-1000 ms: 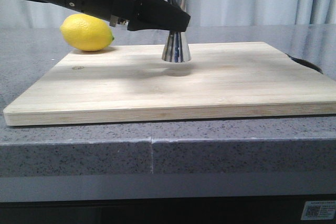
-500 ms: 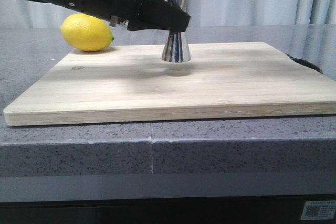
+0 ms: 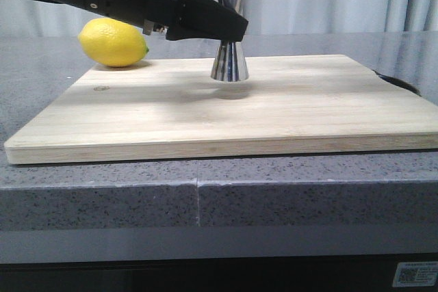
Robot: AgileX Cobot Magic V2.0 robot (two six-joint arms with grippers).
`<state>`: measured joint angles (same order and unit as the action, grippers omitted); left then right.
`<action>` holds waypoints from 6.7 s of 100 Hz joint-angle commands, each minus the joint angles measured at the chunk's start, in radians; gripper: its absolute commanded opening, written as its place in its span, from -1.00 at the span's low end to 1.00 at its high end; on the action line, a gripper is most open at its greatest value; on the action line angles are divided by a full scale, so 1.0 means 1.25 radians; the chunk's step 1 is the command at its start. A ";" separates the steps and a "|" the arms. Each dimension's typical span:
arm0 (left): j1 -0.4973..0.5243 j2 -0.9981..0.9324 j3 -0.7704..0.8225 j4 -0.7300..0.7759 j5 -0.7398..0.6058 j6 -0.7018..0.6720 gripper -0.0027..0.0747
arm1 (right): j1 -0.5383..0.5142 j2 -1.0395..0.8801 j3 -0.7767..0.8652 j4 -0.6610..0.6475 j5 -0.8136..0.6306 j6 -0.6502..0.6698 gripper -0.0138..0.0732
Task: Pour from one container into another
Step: 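Tilt the beaker upright and move it away with the right gripper, then lower the empty beaker onto the board far from the jigger, right gripper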
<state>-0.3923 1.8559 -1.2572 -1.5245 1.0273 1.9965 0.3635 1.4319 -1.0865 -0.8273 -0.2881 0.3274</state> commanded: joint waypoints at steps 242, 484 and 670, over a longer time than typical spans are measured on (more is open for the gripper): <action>-0.008 -0.038 -0.023 -0.054 0.038 -0.011 -0.69 | -0.204 0.228 0.206 0.254 -0.511 -0.027 -0.24; -0.008 -0.038 -0.023 -0.053 0.038 -0.011 -0.69 | -0.204 0.302 0.206 0.254 -0.505 -0.109 0.04; -0.008 -0.038 -0.023 -0.053 0.032 -0.011 -0.69 | -0.201 0.240 0.219 0.221 -0.457 -0.059 0.31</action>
<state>-0.3923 1.8559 -1.2572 -1.5168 1.0244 1.9892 0.1164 1.7923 -0.8025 -0.5510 -0.7913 0.2478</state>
